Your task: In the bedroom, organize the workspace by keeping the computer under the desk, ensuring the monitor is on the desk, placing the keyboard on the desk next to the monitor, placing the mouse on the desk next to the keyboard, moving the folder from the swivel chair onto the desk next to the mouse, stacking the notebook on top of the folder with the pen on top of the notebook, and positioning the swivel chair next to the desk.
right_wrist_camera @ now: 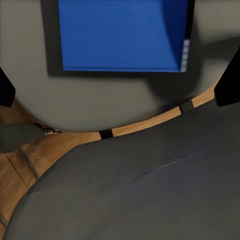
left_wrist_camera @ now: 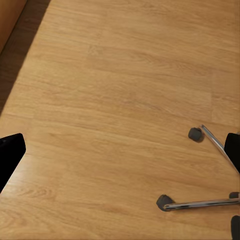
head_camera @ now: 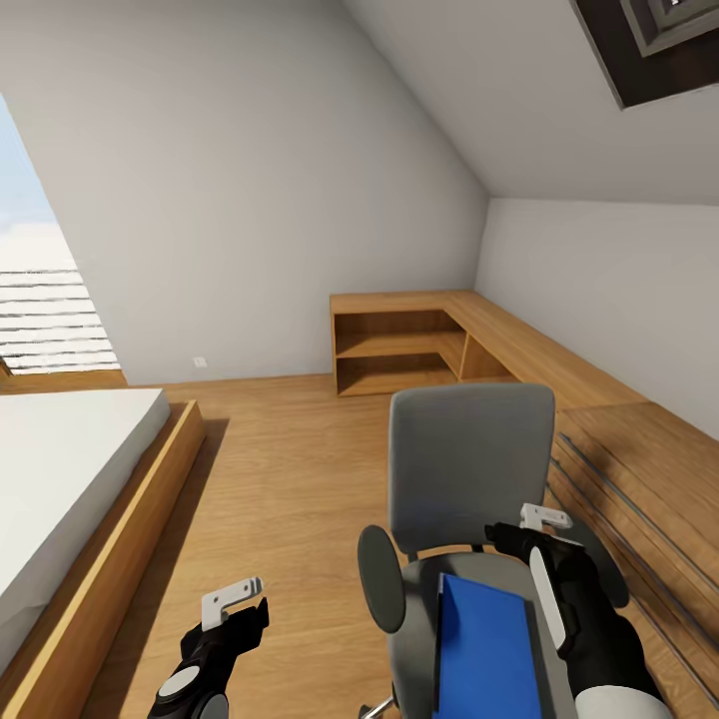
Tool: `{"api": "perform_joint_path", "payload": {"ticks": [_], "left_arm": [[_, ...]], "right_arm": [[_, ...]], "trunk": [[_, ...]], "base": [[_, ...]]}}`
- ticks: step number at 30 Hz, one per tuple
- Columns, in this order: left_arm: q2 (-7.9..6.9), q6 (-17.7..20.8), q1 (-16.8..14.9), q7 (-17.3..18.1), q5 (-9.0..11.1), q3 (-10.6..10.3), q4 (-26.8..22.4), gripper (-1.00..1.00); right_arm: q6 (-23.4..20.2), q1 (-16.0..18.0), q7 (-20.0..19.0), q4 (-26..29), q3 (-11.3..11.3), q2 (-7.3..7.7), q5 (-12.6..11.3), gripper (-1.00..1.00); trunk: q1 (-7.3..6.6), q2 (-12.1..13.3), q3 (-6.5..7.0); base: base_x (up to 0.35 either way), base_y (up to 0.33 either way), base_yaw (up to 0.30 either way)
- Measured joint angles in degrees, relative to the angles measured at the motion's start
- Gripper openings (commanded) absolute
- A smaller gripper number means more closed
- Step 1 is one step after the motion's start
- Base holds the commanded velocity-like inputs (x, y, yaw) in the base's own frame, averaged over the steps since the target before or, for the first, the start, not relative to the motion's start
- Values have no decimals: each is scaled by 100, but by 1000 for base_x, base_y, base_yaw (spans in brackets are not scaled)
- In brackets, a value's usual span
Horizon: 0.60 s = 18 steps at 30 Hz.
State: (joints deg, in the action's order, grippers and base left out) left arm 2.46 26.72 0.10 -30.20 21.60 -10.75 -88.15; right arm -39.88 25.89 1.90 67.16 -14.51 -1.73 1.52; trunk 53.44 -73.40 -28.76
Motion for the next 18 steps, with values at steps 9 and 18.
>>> {"api": "perform_joint_path", "payload": {"ticks": [9,18], "left_arm": [[1,32,0,5,10,-13,11,100],[46,69,0,3,20,-17,4,100]], "right_arm": [[160,0,-13,-69,3,20,2,100],[639,37,14,-778,183,40,150,100]], "trunk": [[198,-361,-162],[396,-722,-323]], "base": [[0,0,0],[0,0,0]]}}
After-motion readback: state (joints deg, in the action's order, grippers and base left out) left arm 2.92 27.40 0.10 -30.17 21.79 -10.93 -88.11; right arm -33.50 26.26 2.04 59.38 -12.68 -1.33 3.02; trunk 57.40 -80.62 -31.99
